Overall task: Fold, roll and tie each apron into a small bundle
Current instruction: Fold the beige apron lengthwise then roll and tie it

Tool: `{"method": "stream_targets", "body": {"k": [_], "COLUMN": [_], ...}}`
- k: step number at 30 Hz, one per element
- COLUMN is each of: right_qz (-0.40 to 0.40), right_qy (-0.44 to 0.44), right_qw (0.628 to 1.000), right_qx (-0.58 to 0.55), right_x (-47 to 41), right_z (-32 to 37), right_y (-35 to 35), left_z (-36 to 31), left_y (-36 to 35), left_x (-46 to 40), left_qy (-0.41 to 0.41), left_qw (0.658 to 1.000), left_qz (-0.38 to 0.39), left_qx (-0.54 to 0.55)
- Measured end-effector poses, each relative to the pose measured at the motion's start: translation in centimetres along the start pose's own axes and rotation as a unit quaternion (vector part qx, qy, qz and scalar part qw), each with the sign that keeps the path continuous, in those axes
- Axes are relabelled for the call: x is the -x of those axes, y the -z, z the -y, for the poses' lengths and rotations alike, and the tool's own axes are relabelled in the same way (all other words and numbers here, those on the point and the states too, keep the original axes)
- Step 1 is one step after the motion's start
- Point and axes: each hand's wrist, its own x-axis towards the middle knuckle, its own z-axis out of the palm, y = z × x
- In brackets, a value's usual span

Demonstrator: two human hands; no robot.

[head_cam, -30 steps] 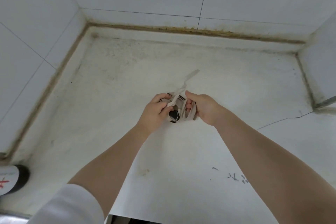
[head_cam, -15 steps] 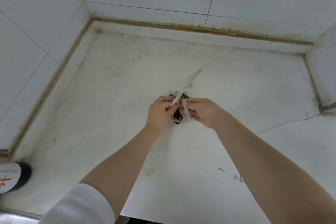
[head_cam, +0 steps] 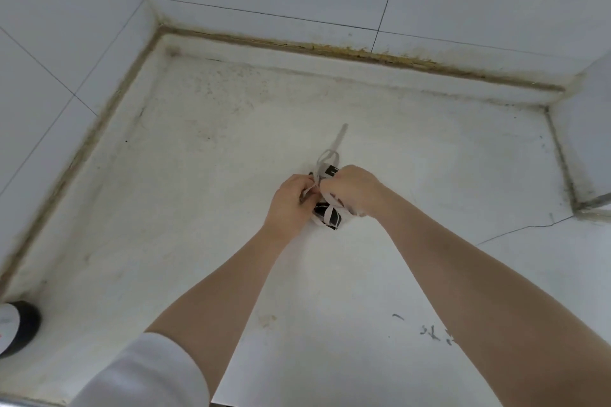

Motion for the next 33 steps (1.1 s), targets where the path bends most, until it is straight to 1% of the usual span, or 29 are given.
{"method": "stream_targets", "body": {"k": [1,3,4,5,7,8,9,11,12,13,14,16,20,23,25,27,28,30,31,33], "right_qz": [0.031,0.086,0.106,0.119,0.144,0.159,0.176,0.209,0.221,0.226,0.222,0.216,0.239,0.227,0.224,0.221,0.208,0.159,0.133,0.083], "right_qy": [-0.023,-0.039,-0.042,-0.043,-0.035,-0.028,-0.027,-0.02,-0.009,0.001,0.007,0.002,-0.006,-0.009,0.006,0.027,0.041,0.065,0.076,0.091], "right_qw": [0.996,0.972,0.958,0.947,0.937,0.929,0.912,0.868,0.855,0.849,0.852,0.869,0.885,0.877,0.878,0.888,0.884,0.86,0.852,0.857], "right_qx": [-0.081,-0.215,-0.262,-0.297,-0.316,-0.332,-0.369,-0.45,-0.469,-0.477,-0.473,-0.445,-0.399,-0.423,-0.422,-0.403,-0.417,-0.481,-0.501,-0.5], "right_x": [0.0,0.1,-0.2,-0.3,-0.7,-0.9,-1.1,-1.1,-1.2,-1.4,-1.4,-1.6,-1.8,-2.1,-2.2,-1.9,-2.0,-2.2,-2.5,-2.5], "right_z": [0.1,-0.1,-0.4,-0.5,-0.7,-0.9,-1.2,-1.6,-1.9,-2.2,-2.3,-2.5,-2.4,-2.4,-2.5,-2.2,-2.0,-1.6,-1.6,-1.6], "right_y": [0.4,1.2,1.6,1.9,2.2,2.2,2.2,2.4,2.5,2.5,2.5,2.6,3.3,3.4,3.4,3.5,3.5,3.8,4.0,4.0], "left_z": [-0.3,-1.1,-1.4,-1.7,-1.6,-1.4,-1.2,-1.2,-1.1,-1.2,-1.3,-1.2,-0.9,-1.1,-1.3,-1.6,-1.8,-2.4,-2.4,-1.9], "left_y": [0.0,0.2,0.2,0.2,-0.3,-0.5,-0.7,-0.9,-1.0,-1.1,-1.1,-1.2,-1.1,-0.9,-1.0,-1.3,-1.5,-1.6,-1.7,-1.7], "left_x": [0.0,0.0,0.0,0.2,0.3,0.3,0.2,-0.2,-0.5,-0.7,-0.9,-0.9,-0.9,-0.6,-0.6,-0.9,-1.1,-1.8,-2.1,-2.7], "left_qy": [0.035,0.094,0.102,0.098,0.065,0.046,0.031,0.029,0.03,0.03,0.029,0.04,0.055,0.063,0.059,0.056,0.057,0.077,0.08,0.055], "left_qw": [0.998,0.98,0.971,0.968,0.974,0.982,0.99,0.997,0.998,0.999,0.999,0.999,0.997,0.994,0.995,0.996,0.997,0.996,0.995,0.993], "left_qz": [-0.006,-0.004,0.002,0.012,0.018,0.02,0.03,0.046,0.045,0.036,0.025,0.014,0.036,0.06,0.081,0.072,0.056,0.045,0.053,0.063], "left_qx": [0.049,0.176,0.218,0.232,0.216,0.18,0.134,0.053,0.024,0.002,-0.015,0.003,0.033,0.062,0.024,0.006,0.017,0.017,-0.016,-0.082]}}
